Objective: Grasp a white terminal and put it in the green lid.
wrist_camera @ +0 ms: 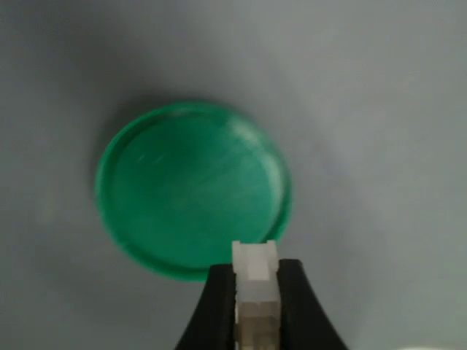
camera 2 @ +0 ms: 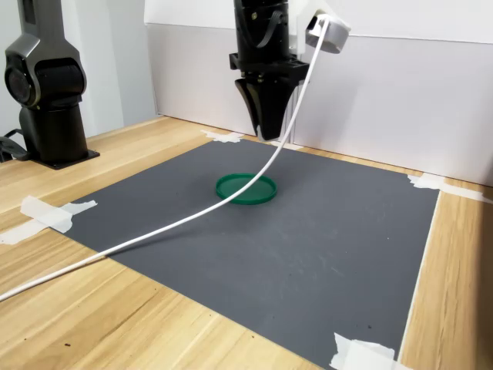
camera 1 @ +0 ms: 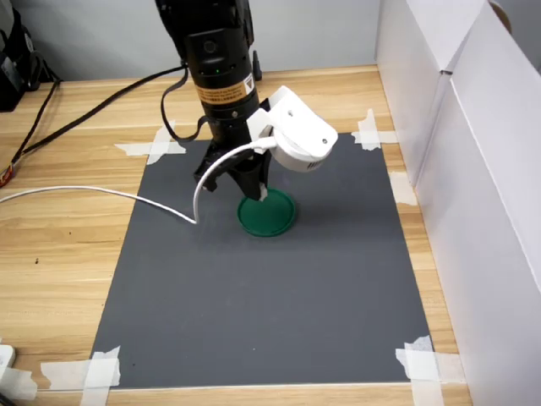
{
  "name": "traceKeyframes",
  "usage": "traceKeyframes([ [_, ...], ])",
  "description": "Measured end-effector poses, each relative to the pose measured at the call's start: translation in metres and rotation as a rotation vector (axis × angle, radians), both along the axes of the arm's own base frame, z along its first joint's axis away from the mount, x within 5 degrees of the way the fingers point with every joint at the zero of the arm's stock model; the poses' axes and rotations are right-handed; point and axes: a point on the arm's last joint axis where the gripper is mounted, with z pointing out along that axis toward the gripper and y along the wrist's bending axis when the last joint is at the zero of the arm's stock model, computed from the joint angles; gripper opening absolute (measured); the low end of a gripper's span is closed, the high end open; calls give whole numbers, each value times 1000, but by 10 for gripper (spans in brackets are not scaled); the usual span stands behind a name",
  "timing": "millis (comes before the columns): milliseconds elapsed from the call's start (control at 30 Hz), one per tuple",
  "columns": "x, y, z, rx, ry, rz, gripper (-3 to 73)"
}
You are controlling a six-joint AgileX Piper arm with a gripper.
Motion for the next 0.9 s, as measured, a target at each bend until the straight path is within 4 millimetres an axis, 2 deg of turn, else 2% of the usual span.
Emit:
traceKeyframes([
  [367, -22, -5, -44, -19, -4, 18, 88],
  [567, -18, -5, -52, -23, -41, 30, 88],
  [700, -19, 2, -58, -33, -25, 79, 90],
  [800, -21, 12, -60, -38, -18, 116, 122],
  [900, -22, 16, -61, -41, -17, 131, 206],
])
